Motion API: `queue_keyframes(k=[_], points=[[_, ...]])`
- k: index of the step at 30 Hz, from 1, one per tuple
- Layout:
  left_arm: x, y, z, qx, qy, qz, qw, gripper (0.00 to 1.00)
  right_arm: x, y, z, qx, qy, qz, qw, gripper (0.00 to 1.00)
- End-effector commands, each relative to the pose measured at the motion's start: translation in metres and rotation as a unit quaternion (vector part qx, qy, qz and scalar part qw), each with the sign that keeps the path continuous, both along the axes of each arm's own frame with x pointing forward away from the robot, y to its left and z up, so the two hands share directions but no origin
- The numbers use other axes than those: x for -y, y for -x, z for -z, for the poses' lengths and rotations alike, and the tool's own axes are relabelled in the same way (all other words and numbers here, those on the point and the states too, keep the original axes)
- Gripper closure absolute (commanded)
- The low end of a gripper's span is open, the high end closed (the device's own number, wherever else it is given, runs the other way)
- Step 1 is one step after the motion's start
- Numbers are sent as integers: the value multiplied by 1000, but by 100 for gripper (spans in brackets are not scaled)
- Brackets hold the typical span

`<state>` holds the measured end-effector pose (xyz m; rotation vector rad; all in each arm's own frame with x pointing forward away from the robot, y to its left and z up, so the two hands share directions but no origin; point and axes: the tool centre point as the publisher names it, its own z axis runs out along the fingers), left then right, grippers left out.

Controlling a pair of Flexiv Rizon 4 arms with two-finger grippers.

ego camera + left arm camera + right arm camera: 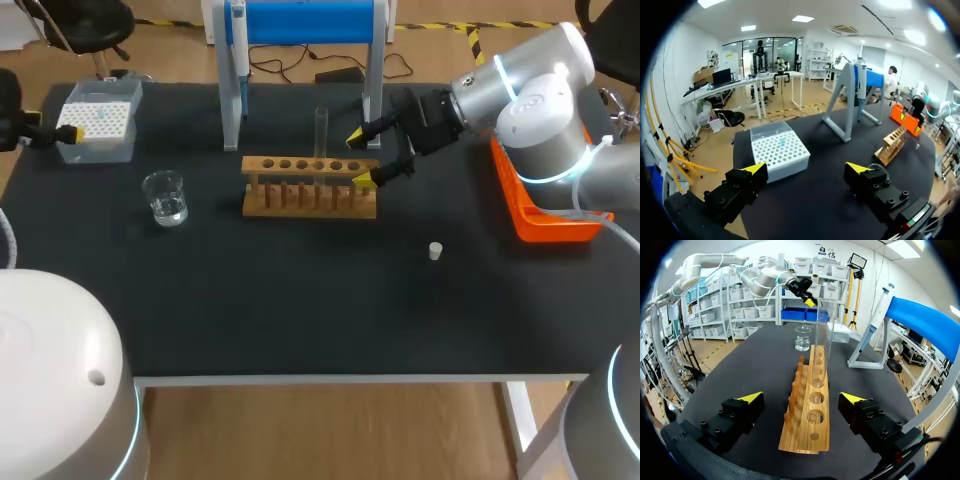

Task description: Invert the test tube, pick up the pipette, mount the tip to pipette, aspirate from beaker and dispense into the tube, eject the tip, return the pipette, and cap with the stopper.

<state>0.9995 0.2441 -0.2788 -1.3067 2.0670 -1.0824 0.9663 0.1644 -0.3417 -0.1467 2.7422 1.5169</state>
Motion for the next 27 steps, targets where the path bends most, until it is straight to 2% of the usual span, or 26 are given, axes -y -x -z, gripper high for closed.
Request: queue_keyframes(k=[1, 7, 13, 21, 27], points=[[6, -20, 2, -7, -11, -8, 1000, 0, 0, 0, 0, 0, 0, 0, 1000, 0], [10, -35, 8, -17, -13, -11, 1000, 0, 0, 0, 0, 0, 0, 0, 1000, 0], [11, -51, 21, -22, 6, -42, 999, 0, 0, 0, 0, 0, 0, 0, 1000, 0], [13, -69, 34, -28, -10, -61, 998, 0, 0, 0, 0, 0, 0, 0, 1000, 0], [16, -79, 43, -32, -6, -73, 997, 0, 0, 0, 0, 0, 0, 0, 1000, 0]])
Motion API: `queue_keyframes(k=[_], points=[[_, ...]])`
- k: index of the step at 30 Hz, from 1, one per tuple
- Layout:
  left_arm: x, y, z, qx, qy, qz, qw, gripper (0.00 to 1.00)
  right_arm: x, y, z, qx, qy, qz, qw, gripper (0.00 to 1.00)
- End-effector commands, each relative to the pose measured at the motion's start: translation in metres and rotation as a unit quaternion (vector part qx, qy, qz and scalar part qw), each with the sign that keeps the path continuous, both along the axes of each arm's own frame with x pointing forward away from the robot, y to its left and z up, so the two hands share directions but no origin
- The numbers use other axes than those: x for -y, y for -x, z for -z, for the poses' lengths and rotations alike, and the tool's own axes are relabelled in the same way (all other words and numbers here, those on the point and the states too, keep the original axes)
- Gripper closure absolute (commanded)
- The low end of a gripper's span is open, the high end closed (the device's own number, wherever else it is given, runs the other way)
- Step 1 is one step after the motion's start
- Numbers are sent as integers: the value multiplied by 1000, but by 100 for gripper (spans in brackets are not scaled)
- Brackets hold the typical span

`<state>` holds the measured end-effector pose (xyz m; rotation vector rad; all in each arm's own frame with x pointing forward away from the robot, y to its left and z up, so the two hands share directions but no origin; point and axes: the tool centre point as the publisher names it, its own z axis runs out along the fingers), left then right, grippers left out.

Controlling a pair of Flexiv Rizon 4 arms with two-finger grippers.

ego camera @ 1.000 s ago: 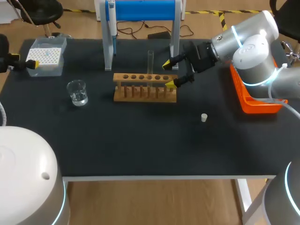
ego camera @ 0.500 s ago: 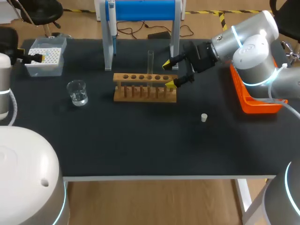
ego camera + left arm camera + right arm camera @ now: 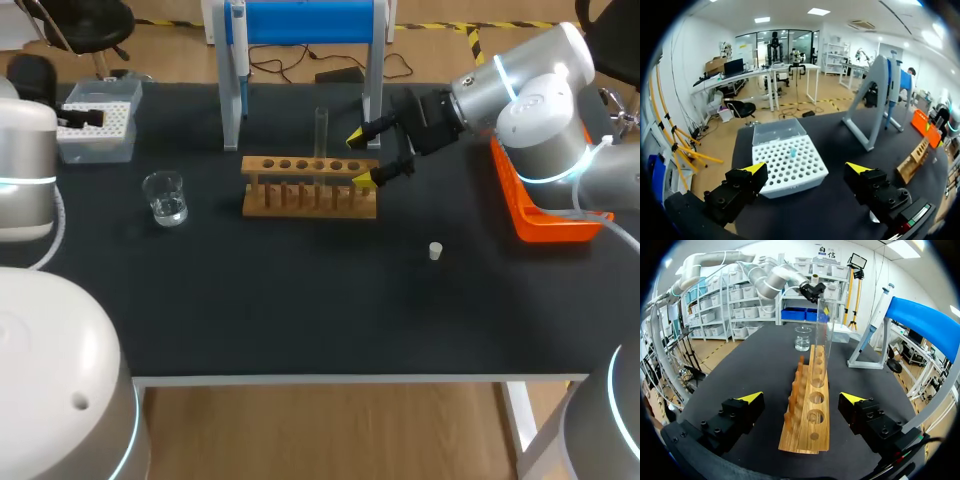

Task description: Invert the test tube, pick up the pipette, mount the tip to pipette, aspirate from beaker and dispense into the tube, eject the tip, return the pipette, and cap with the stopper.

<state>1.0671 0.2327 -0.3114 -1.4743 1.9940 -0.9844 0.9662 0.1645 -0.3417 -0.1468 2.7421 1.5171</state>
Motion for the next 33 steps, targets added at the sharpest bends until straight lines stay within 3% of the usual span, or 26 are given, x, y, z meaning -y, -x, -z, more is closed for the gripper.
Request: queue_keyframes(k=[1, 8, 33], points=[[6, -12, 12, -1, -3, -6, 1000, 0, 0, 0, 0, 0, 0, 0, 1000, 0], [6, -24, 24, -10, -7, -28, 1000, 0, 0, 0, 0, 0, 0, 0, 1000, 0], [6, -62, 39, -15, -12, -53, 998, 0, 0, 0, 0, 0, 0, 0, 1000, 0]])
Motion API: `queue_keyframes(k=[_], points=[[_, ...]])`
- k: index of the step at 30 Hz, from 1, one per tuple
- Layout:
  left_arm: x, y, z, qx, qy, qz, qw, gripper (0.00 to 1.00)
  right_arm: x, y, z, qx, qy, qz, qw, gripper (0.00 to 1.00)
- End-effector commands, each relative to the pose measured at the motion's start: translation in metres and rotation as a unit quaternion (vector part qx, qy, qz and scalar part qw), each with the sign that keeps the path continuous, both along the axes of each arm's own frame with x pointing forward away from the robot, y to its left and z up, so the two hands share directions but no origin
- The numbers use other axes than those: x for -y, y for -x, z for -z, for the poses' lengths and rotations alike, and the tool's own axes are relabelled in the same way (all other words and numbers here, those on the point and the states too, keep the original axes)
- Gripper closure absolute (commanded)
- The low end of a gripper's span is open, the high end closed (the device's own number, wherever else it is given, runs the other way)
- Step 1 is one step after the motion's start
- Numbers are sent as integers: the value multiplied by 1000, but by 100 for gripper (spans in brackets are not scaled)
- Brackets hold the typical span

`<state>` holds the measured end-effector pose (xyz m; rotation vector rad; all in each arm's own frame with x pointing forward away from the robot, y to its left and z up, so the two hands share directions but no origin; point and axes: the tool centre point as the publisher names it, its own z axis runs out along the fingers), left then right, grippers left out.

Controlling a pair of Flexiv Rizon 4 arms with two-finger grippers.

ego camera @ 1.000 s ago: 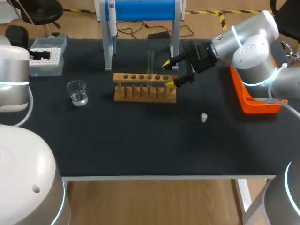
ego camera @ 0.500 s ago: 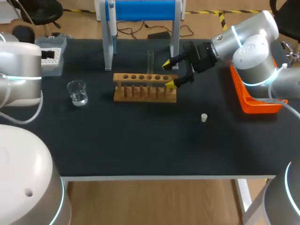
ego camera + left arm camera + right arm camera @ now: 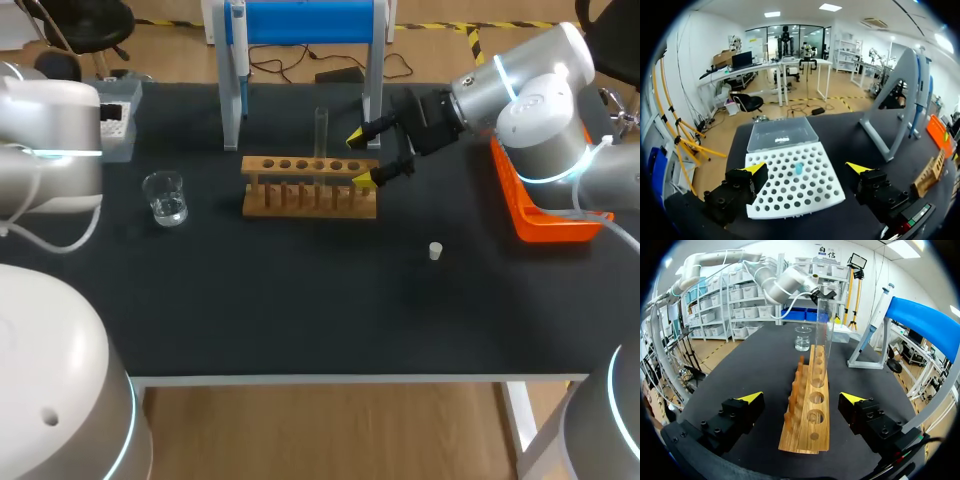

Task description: Invert the test tube, pick up the pipette, mount the tip to pipette, aspirate from beaker and dispense into the tube, eject the tip, return the pipette, and cap with the stopper.

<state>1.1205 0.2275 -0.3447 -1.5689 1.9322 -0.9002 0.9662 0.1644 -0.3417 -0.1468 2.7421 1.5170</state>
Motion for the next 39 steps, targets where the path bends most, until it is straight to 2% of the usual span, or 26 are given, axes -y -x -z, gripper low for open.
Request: queue_keyframes(k=[1, 8, 9, 10, 15, 28, 31, 39], points=[[1, -10, 6, 2, -1, -5, 1000, 0, 0, 0, 0, 0, 0, 0, 1000, 0], [0, -11, 8, -4, 3, -21, 1000, 2, 0, 0, 0, 0, 0, 0, 1000, 0], [0, -11, 9, -5, 3, -23, 1000, 16, 0, 0, 0, 0, 0, 0, 1000, 0], [-1, -10, 9, -5, 4, -24, 1000, 21, 0, 0, 0, 0, 0, 0, 1000, 0], [-1, -10, 10, -6, 5, -29, 1000, 32, 0, 0, 0, 0, 0, 0, 1000, 0], [-2, -14, 10, -8, -5, -34, 999, 42, 0, 0, 0, 0, 0, 0, 1000, 0], [-1, -16, 10, -10, -6, -35, 999, 51, 0, 0, 0, 0, 0, 0, 1000, 0], [1, -18, 14, -17, -9, -35, 999, 53, 0, 0, 0, 0, 0, 0, 1000, 0]])
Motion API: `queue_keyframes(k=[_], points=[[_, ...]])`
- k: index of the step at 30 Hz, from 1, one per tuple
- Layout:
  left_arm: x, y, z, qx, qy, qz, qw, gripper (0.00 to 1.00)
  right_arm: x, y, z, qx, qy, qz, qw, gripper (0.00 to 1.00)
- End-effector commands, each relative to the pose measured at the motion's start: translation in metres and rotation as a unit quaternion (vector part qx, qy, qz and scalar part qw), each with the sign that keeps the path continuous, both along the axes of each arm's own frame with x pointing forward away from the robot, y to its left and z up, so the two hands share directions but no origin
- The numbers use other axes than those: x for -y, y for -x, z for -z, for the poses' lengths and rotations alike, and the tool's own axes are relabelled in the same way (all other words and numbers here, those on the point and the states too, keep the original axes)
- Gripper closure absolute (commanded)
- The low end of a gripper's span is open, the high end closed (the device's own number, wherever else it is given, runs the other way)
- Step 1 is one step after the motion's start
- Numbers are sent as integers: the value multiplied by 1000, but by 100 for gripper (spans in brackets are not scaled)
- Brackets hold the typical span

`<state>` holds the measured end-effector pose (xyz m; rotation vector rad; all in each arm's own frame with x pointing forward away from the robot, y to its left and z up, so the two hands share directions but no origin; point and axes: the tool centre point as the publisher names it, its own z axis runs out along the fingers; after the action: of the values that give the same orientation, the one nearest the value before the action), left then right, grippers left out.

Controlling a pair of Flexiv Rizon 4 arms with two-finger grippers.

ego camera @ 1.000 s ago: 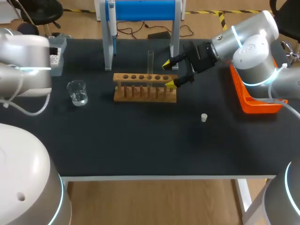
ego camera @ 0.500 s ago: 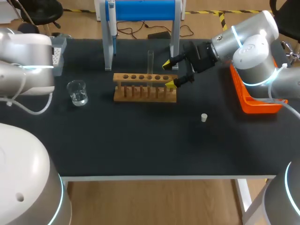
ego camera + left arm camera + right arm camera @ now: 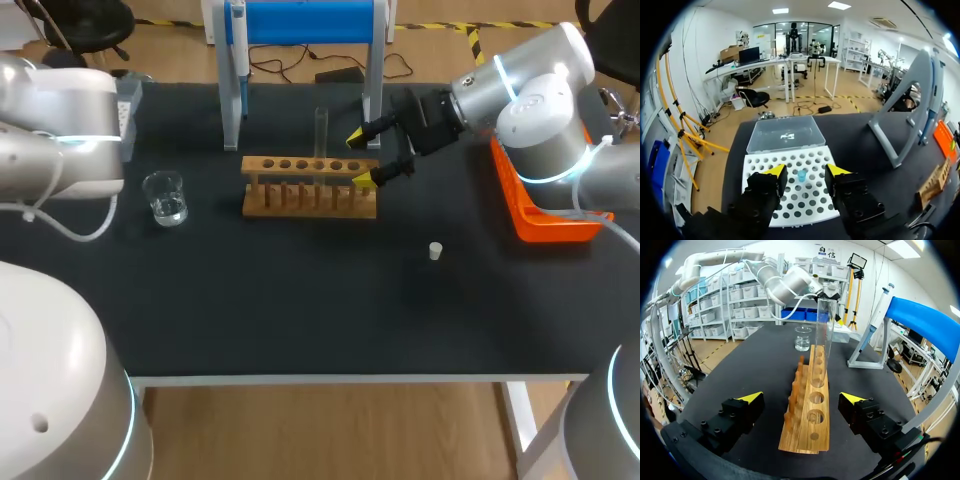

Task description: Invert the test tube, pick up the pipette, mount the tip to pipette, aspirate from beaker and dispense into the tube, eject the tip, return the pipette, and cap with the stopper.

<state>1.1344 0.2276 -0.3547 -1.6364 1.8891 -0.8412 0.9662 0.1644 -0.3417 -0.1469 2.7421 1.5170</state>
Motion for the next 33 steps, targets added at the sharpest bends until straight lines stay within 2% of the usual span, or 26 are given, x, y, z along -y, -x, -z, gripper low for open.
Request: queue_keyframes(k=[1, 23, 30, 33], points=[[1, -4, 4, -3, -2, -2, 1000, 53, 0, 0, 0, 0, 0, 0, 1000, 0], [-3, -4, 8, -10, -6, -10, 1000, 61, 0, 0, 0, 0, 0, 0, 1000, 0], [-3, -5, 9, -11, -9, -10, 1000, 69, 0, 0, 0, 0, 0, 0, 1000, 0], [-3, -5, 10, -12, -10, -11, 1000, 69, 0, 0, 0, 0, 0, 0, 1000, 0]])
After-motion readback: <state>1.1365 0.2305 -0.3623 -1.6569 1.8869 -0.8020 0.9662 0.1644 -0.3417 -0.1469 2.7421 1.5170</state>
